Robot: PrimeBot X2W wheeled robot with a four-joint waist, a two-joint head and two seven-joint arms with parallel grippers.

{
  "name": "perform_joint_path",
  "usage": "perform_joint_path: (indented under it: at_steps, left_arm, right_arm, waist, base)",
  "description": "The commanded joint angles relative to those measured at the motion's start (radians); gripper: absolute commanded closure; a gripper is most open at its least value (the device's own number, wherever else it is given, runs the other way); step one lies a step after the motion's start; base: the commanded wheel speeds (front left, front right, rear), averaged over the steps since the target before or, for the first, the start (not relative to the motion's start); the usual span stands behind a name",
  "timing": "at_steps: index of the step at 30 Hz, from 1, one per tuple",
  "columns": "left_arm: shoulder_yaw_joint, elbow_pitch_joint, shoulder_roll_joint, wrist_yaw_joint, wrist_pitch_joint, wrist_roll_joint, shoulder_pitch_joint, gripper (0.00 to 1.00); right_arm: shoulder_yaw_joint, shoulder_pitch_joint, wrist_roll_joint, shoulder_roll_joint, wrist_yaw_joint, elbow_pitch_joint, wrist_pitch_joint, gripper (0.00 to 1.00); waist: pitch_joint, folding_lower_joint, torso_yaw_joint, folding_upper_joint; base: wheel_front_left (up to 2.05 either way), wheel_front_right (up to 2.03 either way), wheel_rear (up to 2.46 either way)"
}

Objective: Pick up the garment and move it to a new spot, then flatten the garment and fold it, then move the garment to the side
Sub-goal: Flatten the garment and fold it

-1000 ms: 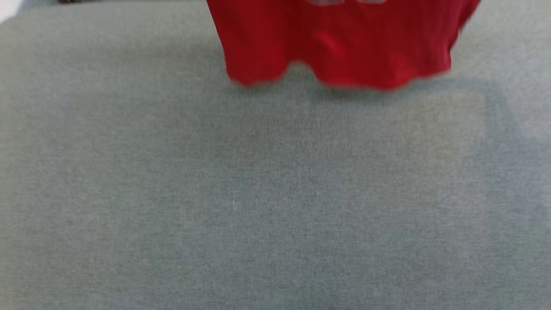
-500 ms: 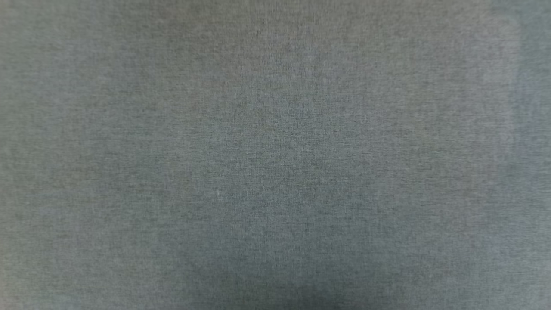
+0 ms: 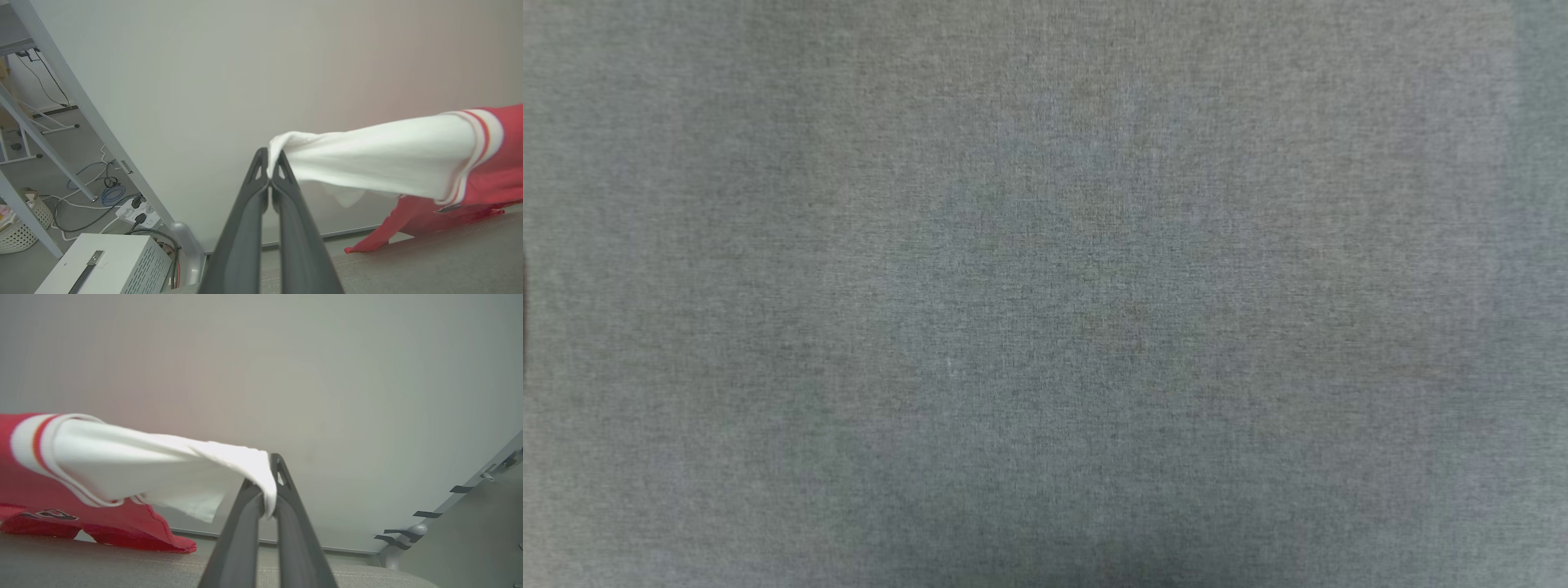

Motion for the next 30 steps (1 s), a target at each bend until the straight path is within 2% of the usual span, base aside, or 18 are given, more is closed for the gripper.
perform_joint_path:
  at_steps: [1, 7, 13, 23, 30]
  left_arm:
    - [-0.008, 0.01, -0.004, -0.001, -0.012, -0.017, 0.057, 1.0]
    - [-0.044, 0.026, -0.019, -0.002, -0.025, -0.088, 0.272, 1.0]
    - [-0.071, 0.016, -0.001, -0.003, 0.018, -0.154, 0.458, 1.0]
    - [-0.115, -0.055, 0.064, -0.001, 0.194, -0.237, 0.7, 1.0]
    - [-0.138, -0.165, 0.106, 0.028, 0.341, -0.306, 0.875, 1.0]
  right_arm:
    - [0.014, 0.055, 0.023, -0.008, -0.002, 0.008, 0.005, 1.0]
    - [0.09, 0.26, 0.133, -0.044, -0.002, 0.004, 0.079, 1.0]
    - [0.135, 0.452, 0.24, -0.102, -0.002, -0.044, 0.189, 1.0]
    - [0.123, 0.704, 0.333, -0.183, -0.002, -0.109, 0.363, 1.0]
    - [0.063, 0.867, 0.363, -0.184, -0.002, -0.165, 0.482, 1.0]
  waist:
    - [-0.047, -0.0001, 0.004, 0.0]
    - [-0.145, -0.0001, 0.007, 0.0]
    - [-0.237, -0.0001, 0.008, 0.0]
    - [-0.363, -0.0001, 0.011, 0.0]
    - [-0.433, -0.0001, 0.006, 0.0]
  base:
    - [0.0, 0.0, 0.0]
    - [0.0, 0.0, 0.0]
    - [0.0, 0.0, 0.0]
    - [0.0, 0.0, 0.0]
    - [0.0, 0.0, 0.0]
